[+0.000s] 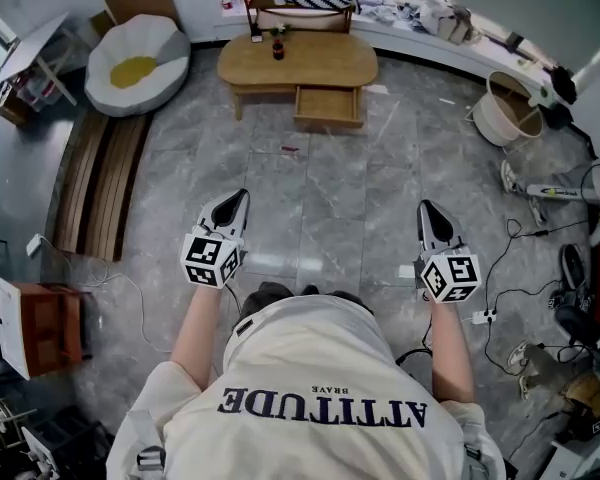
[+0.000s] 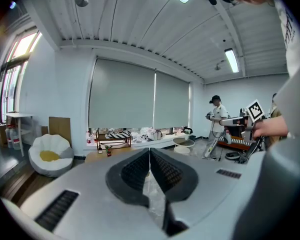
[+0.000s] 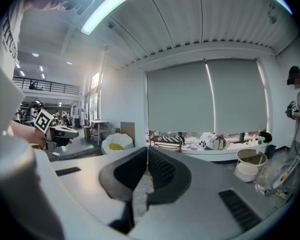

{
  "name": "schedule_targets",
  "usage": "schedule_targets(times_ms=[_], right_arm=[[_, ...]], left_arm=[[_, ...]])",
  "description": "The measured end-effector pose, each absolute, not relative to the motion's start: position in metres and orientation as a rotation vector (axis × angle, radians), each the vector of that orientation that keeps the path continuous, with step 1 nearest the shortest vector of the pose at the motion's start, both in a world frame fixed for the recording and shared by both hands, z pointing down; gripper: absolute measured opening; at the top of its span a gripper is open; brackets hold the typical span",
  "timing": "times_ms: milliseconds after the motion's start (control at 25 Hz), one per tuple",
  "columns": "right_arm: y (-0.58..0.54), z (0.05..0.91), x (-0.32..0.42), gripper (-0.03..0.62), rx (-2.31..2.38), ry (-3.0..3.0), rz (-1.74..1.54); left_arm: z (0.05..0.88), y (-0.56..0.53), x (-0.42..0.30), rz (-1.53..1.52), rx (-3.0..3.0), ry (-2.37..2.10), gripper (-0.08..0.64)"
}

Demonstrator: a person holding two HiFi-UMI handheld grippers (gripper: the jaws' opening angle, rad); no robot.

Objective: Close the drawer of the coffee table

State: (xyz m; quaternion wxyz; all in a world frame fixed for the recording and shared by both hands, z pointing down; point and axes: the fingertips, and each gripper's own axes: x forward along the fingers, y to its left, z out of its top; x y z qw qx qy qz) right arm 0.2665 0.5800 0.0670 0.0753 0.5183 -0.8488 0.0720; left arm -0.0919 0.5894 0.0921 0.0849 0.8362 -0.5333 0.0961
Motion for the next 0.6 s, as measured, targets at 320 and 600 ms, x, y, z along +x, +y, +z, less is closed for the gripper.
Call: schedule_targets(times_ms=[320,600], right_arm=[[0.558,0.075,0.270,0.020,1.529,-2.563,0.242],[0.535,0.082,0.270,0.020,1.527,-2.551,0.248]], left_arm=[[0.097,0.574,-0.084,0.290,2.462,-1.604,0.021],[0.102,0.545,-0.084,0.288,2.464,-1.604,0.021]])
